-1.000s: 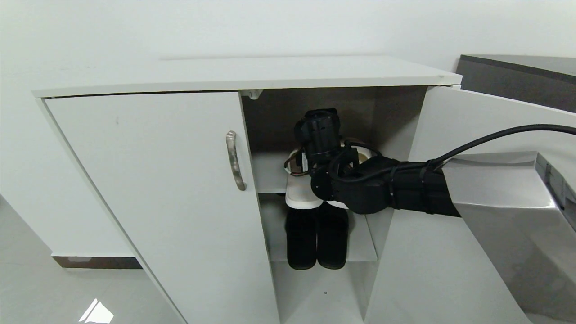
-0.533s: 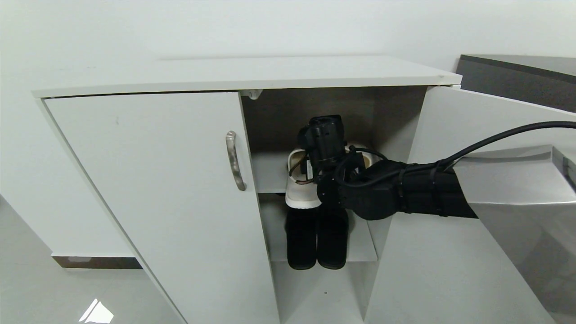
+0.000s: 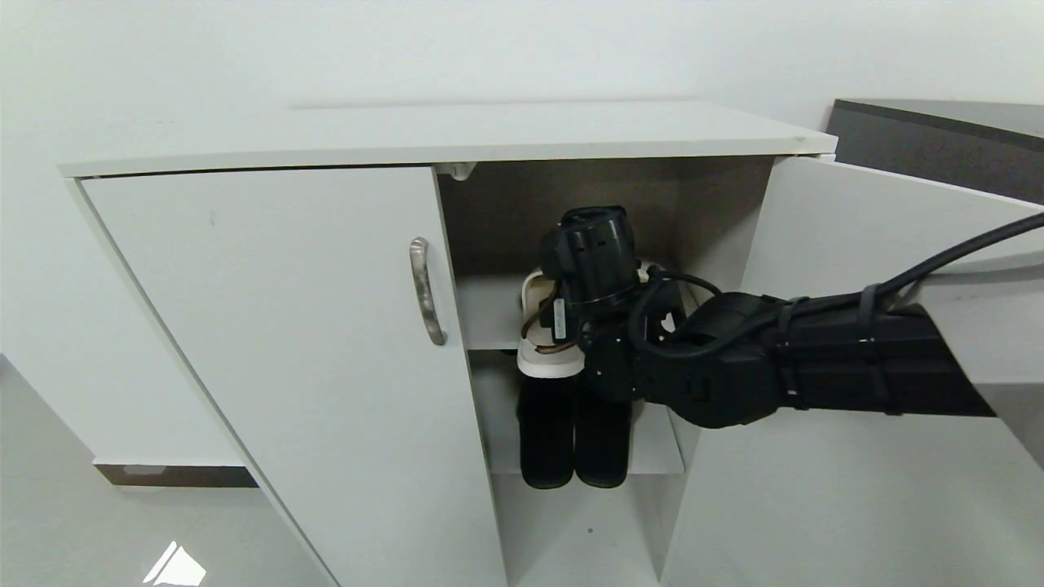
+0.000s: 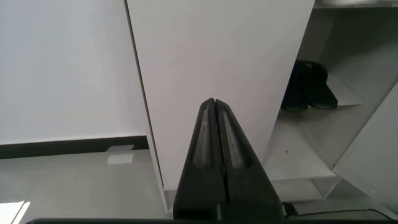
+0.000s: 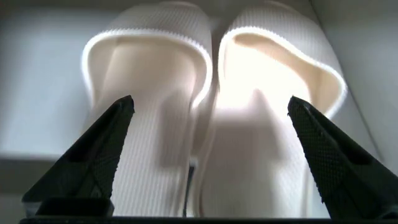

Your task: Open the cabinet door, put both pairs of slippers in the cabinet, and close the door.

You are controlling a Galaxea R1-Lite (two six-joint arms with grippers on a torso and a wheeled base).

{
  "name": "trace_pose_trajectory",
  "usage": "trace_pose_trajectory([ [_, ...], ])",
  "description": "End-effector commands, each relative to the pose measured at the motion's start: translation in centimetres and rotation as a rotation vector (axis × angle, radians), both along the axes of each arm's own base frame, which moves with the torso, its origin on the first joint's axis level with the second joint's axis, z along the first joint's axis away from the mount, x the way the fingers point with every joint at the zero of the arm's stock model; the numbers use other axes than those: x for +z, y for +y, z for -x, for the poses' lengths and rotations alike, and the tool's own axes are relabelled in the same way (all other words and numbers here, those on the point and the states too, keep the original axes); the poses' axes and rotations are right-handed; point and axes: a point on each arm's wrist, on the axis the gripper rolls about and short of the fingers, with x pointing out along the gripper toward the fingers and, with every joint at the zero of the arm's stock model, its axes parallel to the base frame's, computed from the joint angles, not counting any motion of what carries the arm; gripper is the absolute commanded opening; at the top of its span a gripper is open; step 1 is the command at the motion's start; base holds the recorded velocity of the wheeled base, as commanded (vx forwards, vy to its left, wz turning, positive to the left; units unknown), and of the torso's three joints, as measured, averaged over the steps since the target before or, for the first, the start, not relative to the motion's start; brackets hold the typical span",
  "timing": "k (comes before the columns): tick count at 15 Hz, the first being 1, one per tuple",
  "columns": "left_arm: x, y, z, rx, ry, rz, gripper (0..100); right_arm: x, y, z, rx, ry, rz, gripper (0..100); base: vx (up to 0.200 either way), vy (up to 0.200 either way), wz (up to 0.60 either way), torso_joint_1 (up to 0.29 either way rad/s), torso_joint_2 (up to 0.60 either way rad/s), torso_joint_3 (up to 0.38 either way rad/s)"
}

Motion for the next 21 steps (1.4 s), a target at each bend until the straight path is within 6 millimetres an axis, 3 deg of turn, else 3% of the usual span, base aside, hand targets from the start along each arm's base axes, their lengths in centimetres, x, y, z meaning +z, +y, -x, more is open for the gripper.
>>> trace_pose_trajectory([
  [1,0.0,0.0,0.0,0.0,0.001,0.0,0,1.4,-0.9,2.2,0.028,-0.004,-0.009,100,0.0,0.0,0.0,0.0,0.0,0.0],
  [4,0.0,0.0,0.0,0.0,0.001,0.0,0,1.7,-2.3,5.6,0.102,0.027,-0.017,100,-0.067,0.0,0.0,0.001,0.0,0.001],
  [5,0.0,0.0,0.0,0.0,0.001,0.0,0,1.8,-3.3,7.1,0.148,0.045,-0.023,0,-0.2,0.0,0.0,0.002,0.0,0.002],
  [11,0.0,0.0,0.0,0.0,0.001,0.0,0,1.8,-6.0,10.4,0.253,0.024,-0.099,0,-0.2,0.0,0.0,0.004,0.0,0.004],
  [13,0.0,0.0,0.0,0.0,0.001,0.0,0,1.3,-7.3,13.0,0.377,0.033,-0.123,0,-0.2,0.0,0.0,0.005,0.0,0.002],
  [21,0.0,0.0,0.0,0.0,0.001,0.002,0,0.0,-9.3,14.0,0.45,0.044,-0.151,0,-0.2,0.0,0.0,0.002,0.0,0.001],
])
